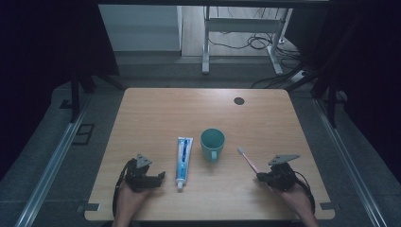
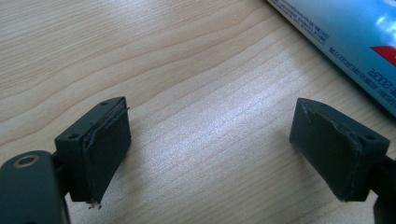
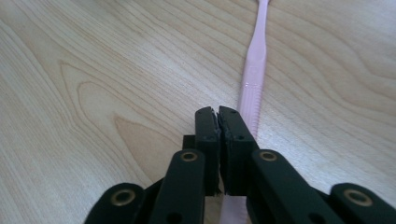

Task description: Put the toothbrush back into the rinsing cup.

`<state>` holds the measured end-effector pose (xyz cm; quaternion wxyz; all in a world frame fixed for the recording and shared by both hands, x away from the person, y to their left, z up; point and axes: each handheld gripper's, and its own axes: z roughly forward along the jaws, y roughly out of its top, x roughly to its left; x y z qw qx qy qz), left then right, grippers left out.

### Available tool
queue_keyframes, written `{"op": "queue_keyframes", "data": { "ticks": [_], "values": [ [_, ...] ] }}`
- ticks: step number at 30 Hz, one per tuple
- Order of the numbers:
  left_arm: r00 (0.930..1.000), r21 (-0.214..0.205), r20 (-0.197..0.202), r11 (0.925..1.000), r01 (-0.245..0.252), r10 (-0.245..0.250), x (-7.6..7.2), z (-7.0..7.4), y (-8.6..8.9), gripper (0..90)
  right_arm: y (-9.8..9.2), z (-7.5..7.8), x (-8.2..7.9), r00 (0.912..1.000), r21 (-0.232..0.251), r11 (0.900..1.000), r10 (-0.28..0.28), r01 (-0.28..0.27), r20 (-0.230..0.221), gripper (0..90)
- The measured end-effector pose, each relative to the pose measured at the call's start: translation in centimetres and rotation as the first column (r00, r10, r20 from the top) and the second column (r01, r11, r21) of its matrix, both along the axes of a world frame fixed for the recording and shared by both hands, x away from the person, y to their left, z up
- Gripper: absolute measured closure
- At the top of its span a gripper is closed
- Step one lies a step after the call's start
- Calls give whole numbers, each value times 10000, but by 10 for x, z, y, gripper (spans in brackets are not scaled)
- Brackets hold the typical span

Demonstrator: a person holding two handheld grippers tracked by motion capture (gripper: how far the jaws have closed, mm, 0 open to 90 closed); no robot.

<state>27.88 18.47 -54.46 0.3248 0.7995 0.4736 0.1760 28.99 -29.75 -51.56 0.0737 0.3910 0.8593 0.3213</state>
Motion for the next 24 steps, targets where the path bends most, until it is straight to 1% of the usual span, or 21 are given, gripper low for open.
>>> {"op": "queue_keyframes", "data": {
  "ticks": [5,7,12,13,19,24],
  "values": [
    [10000,3,0,10000,2,-2,0,0,0,127,-4,7,0,10000,-436,9990,-14,11,-72,780],
    [10000,3,-1,10000,-4,4,0,0,0,127,-6,9,0,9999,-607,9981,-111,102,-132,757],
    [10000,-3,-1,10000,-3,3,0,0,0,126,-10,11,1,9995,-837,9963,-215,193,-252,720],
    [10000,1,-2,10000,-2,2,0,0,0,126,-10,13,2,9991,-941,9954,-228,194,-358,703],
    [10000,-7,7,10000,-7,7,0,0,0,126,-5,18,7,9980,-1287,9917,-133,53,-614,679],
    [10000,-25,3,10000,-19,19,0,0,0,127,1,20,13,9957,-1627,9867,-102,-49,-922,665]
  ]
}}
